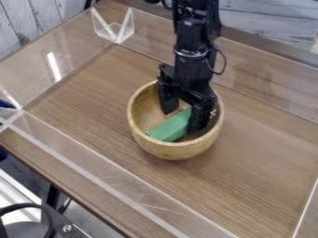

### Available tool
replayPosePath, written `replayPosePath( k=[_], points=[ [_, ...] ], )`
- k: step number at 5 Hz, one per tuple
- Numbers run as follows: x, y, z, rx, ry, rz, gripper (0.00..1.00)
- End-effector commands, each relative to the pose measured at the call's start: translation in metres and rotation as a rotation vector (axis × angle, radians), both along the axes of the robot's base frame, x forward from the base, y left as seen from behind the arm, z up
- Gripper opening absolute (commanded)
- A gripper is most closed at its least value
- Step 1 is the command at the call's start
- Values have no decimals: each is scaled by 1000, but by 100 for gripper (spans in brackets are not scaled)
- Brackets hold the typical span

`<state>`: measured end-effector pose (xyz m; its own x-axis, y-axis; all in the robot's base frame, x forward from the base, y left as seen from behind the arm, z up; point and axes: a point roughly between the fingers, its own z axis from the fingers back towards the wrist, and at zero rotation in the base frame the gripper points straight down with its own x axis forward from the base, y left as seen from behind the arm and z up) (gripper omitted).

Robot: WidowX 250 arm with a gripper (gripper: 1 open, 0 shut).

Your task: Remove the green block from inside the brown bowl and put it on the table

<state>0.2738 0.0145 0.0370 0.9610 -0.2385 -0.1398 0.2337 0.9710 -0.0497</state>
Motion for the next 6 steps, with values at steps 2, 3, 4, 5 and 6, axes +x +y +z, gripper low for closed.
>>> replayPosePath(
  k=[2, 3, 4, 5, 6],
  points=[
    [6, 4, 9, 8, -39, 11, 100],
    [8, 3, 23, 9, -66, 14, 100],
    [9, 3, 26, 10, -74, 17, 100],
    [9, 4, 21, 11, -63, 20, 100],
    [9, 4, 16, 12, -52, 23, 100]
  ],
)
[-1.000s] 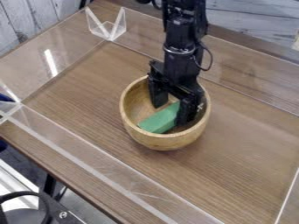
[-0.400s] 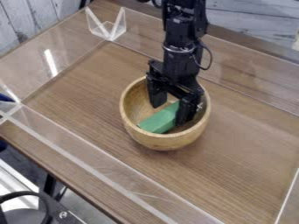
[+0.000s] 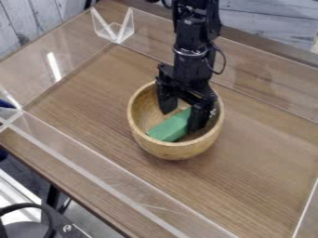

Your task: Remove the green block from inside the brown bowl and put it on the table

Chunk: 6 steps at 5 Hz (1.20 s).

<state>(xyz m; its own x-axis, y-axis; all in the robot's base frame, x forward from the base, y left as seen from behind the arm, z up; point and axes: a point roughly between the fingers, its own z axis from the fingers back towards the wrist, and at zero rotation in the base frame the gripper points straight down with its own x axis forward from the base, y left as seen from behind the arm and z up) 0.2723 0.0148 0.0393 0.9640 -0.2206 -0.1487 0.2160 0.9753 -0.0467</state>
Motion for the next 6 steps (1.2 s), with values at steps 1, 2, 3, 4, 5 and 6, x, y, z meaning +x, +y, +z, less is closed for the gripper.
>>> replayPosePath(
  k=[1, 2, 3, 4, 5, 6],
  points=[
    [10, 5, 7, 9, -46, 8, 100],
    [10, 5, 7, 10, -47, 11, 100],
    [13, 4, -2, 9, -35, 9, 100],
    [15, 3, -13, 11, -18, 9, 100],
    [17, 4, -20, 13, 0, 12, 100],
    [18, 5, -25, 13, 20, 12, 100]
  ],
)
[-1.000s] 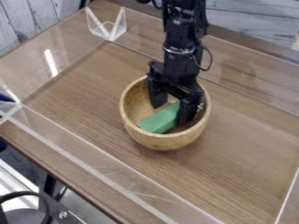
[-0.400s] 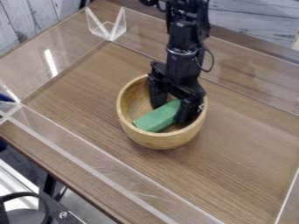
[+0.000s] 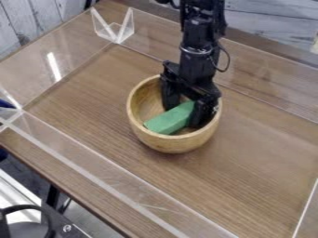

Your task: Remove the green block from inside the brown bowl and put it on the table

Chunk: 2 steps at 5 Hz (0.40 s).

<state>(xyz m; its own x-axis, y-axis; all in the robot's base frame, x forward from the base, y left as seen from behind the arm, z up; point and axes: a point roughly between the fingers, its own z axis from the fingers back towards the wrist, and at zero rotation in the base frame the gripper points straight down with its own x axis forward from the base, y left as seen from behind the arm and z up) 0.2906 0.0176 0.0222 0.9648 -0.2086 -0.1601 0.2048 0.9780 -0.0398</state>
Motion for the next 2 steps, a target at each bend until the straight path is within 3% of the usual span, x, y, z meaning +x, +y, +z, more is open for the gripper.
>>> replayPosePath(
  k=[1, 2],
  points=[
    [0, 2, -11, 1, 28, -1, 100],
    [0, 3, -13, -2, 45, -1, 100]
  ],
)
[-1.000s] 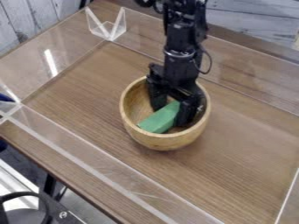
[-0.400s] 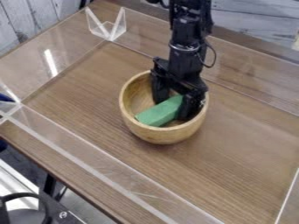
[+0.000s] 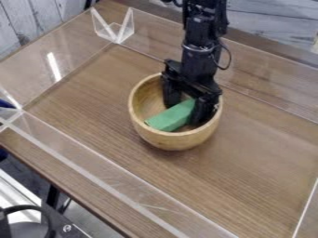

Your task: Remove the green block from inside the brown bowl and put it on the table

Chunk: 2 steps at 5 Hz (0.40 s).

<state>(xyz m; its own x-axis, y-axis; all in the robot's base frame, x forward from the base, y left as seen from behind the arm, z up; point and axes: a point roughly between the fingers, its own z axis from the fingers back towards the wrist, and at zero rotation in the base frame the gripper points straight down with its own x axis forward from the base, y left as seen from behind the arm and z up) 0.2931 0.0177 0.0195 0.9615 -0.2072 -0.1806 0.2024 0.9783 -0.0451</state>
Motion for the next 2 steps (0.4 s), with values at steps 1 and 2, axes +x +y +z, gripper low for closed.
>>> replayPosePath(
  k=[1, 2],
  points=[
    [-2, 3, -10, -5, 40, -3, 100],
    [-2, 3, -10, -9, 55, -5, 100]
  ],
)
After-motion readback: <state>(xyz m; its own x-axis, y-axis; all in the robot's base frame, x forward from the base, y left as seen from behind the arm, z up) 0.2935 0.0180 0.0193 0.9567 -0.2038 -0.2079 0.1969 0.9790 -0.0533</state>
